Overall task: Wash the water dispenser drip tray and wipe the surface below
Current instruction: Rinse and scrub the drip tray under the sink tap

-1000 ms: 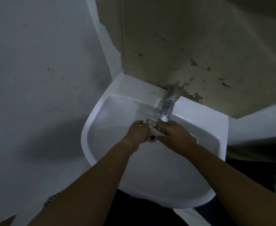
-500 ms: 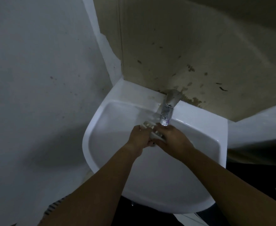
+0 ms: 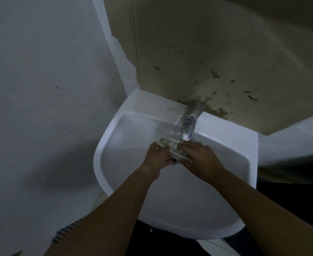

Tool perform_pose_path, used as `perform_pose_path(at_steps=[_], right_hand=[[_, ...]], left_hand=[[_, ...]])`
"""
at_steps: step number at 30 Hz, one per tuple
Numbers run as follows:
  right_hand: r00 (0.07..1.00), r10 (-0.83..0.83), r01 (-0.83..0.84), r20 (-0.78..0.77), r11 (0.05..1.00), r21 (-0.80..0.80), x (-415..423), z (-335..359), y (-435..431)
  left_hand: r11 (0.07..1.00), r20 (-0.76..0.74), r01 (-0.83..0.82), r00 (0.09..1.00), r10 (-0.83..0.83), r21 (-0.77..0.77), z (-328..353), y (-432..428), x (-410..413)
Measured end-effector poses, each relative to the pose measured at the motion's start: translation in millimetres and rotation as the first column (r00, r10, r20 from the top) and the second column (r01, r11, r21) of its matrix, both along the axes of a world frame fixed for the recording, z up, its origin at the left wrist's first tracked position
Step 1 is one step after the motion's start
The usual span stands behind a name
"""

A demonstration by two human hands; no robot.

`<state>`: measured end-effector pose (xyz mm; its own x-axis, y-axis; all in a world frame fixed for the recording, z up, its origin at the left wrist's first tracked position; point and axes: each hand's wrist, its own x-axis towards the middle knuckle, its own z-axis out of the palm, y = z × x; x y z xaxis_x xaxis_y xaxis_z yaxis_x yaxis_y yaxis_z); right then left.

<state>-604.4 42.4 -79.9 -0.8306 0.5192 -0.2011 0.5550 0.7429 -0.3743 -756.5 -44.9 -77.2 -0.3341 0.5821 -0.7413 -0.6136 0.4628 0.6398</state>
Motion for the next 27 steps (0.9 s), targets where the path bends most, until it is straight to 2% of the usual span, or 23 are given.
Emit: perform_pose_path(at_steps=[4, 8, 10, 12, 16, 20, 24, 27], right_hand=[[1.000, 0.029, -0.029, -0.001, 0.999, 0.037, -5, 3, -1], [0.999, 0.027, -0.028, -0.037, 0.999, -0.018, -10, 10, -4], [0.997, -0.030, 0.024, -0.074, 0.996, -0.082, -9, 8, -3], [0.986, -0.117, 0.099, -0.117, 0.983, -0.152, -7, 5, -2], [0.996, -0.011, 0.005, -0.083, 0.998, -0.068, -8, 1, -3], [0.996, 0.029, -0.037, -0.087, 0.996, -0.083, -13, 6, 2], [0.983, -0.121, 0.087, -0.137, 0.970, -0.229, -6, 12, 3], [0.996, -0.027, 0.020, -0.087, 0.997, -0.072, -1, 5, 0]], left_hand=[[1.000, -0.008, -0.026, 1.000, 0.026, 0.000, -4, 0, -3], [0.999, 0.129, -0.009, 0.992, 0.014, -0.043, 2, 4, -2], [0.997, 0.157, 0.027, 0.987, -0.016, -0.067, 4, 6, -1], [0.997, 0.139, 0.040, 0.990, -0.032, -0.058, 6, 9, 1], [0.999, 0.075, 0.037, 0.997, -0.033, -0.040, 7, 10, 3], [1.000, 0.131, 0.011, 0.991, -0.010, -0.007, 6, 9, 1], [0.999, 0.093, -0.018, 0.995, 0.021, -0.028, 1, 8, -4], [1.000, 0.105, -0.003, 0.995, 0.006, -0.030, -3, 6, -6]])
